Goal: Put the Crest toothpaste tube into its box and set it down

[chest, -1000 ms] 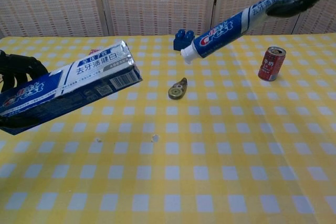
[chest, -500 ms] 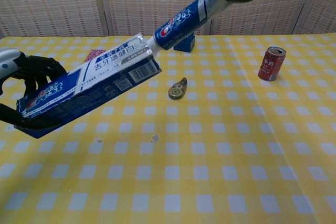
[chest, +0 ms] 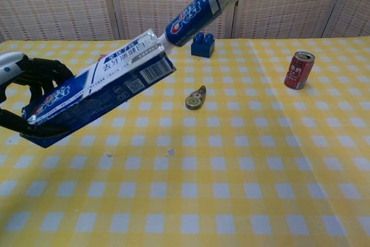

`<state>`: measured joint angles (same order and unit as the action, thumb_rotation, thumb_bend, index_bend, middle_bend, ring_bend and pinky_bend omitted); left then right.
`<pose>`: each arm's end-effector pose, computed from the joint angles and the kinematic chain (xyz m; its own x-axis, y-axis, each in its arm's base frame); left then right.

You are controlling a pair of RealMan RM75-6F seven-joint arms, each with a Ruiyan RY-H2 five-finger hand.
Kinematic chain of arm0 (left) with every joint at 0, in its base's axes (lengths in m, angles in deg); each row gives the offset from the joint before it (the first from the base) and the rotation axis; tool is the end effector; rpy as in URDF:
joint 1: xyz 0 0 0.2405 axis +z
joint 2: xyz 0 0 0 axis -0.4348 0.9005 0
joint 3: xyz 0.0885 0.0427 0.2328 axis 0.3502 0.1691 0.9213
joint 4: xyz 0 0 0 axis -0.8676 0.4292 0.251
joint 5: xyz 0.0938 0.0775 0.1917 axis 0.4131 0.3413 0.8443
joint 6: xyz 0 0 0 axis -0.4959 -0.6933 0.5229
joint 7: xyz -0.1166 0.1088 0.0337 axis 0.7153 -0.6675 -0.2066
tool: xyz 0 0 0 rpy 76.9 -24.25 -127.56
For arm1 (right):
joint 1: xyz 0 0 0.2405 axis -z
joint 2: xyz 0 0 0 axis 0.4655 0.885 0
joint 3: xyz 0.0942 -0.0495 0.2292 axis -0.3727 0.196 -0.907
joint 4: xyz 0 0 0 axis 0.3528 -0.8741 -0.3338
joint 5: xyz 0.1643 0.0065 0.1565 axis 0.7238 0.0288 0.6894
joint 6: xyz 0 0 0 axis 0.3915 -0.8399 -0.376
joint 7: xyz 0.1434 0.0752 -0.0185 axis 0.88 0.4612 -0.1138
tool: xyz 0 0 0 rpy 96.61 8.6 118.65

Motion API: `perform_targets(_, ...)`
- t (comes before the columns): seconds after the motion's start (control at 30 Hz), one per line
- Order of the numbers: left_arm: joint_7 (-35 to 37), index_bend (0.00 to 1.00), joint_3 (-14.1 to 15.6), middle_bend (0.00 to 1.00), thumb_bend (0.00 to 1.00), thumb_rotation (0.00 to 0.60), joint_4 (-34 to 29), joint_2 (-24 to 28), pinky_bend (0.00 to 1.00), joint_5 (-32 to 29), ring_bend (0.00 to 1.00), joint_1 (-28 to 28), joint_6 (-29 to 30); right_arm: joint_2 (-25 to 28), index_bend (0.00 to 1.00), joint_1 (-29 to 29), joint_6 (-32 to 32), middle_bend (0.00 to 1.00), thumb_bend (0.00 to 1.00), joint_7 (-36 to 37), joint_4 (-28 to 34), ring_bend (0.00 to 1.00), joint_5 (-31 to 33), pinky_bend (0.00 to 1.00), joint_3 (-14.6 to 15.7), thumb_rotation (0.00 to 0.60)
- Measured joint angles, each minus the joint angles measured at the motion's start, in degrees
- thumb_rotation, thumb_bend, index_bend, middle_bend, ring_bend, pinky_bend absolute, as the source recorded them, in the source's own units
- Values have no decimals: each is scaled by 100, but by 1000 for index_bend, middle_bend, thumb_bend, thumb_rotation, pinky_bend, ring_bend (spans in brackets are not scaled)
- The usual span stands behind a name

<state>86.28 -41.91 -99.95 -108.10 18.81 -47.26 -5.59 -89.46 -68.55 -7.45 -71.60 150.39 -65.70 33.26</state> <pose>-0.1901 0.2543 0.0067 0.1151 0.1450 0.9827 0.9105 -0.4109 -0.0460 -0.0331 -0.3138 0.0930 0.0904 -0.2339 0.9680 -0.8919 -0.4515 -0.0258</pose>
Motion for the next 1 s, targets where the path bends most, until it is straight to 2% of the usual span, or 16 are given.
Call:
perform_targets(0.6, 174, 538, 38, 760, 257, 600, 89, 59, 717, -27, 675, 16, 5, 95, 703, -43, -60, 520, 961, 79, 160, 675, -51, 880, 43, 600)
perform_targets(1.0, 276, 538, -30, 760, 257, 600, -52, 9, 717, -28, 675, -98, -73, -82, 703, -44, -19, 520, 961, 737, 128, 675, -113, 880, -9, 600)
